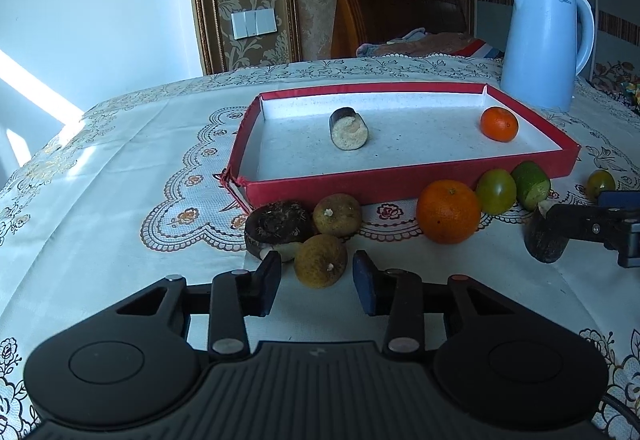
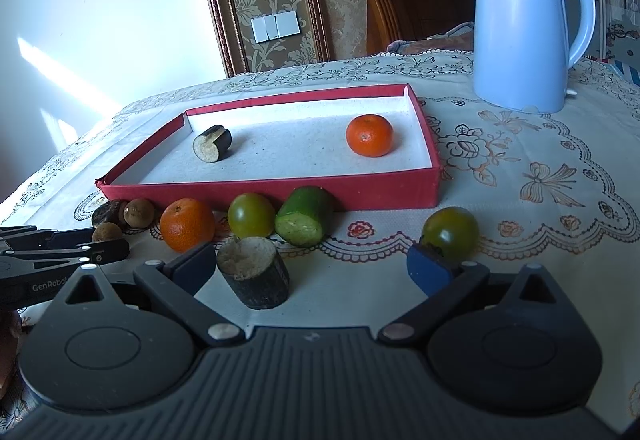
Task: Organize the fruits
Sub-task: 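Move the left gripper to the brown kiwi while the right gripper approaches the cut chunk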
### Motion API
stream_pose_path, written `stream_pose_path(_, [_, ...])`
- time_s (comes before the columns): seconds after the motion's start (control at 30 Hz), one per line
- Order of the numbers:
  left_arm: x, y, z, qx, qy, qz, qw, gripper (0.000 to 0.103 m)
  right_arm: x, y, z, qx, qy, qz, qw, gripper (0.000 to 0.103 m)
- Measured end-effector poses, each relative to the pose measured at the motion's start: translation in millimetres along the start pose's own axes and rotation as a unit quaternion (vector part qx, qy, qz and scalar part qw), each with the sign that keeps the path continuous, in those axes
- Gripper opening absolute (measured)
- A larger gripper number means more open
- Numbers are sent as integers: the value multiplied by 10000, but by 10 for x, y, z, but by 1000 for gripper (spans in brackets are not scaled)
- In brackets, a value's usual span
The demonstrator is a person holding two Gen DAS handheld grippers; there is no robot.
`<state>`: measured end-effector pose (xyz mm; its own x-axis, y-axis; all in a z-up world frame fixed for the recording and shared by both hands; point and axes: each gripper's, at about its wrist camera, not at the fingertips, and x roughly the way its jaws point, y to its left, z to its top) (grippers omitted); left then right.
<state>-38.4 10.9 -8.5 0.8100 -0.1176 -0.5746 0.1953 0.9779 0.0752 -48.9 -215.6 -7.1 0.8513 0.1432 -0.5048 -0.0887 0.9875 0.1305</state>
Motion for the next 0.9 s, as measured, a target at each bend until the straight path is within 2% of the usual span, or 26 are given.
stream_pose_path(0.27, [72,15,35,-155,55,-56,9998,38,-6,18,-6,-34,10,-10,10000,102])
stream_pose_path(0.33, [73,35,27,-220,48,-5,9997,31,-18,34,-12,-69,-15,-37,10000,101])
stream_pose_path(0.43, [72,94,24,-371,40,-69,9993,29,-38,73,-20,-166,-65,-92,9998,101])
stream_pose_path(0.9, [81,131,25,-393,40,-82,9992,29,-8,327,-23,-892,38,-279,9956,96])
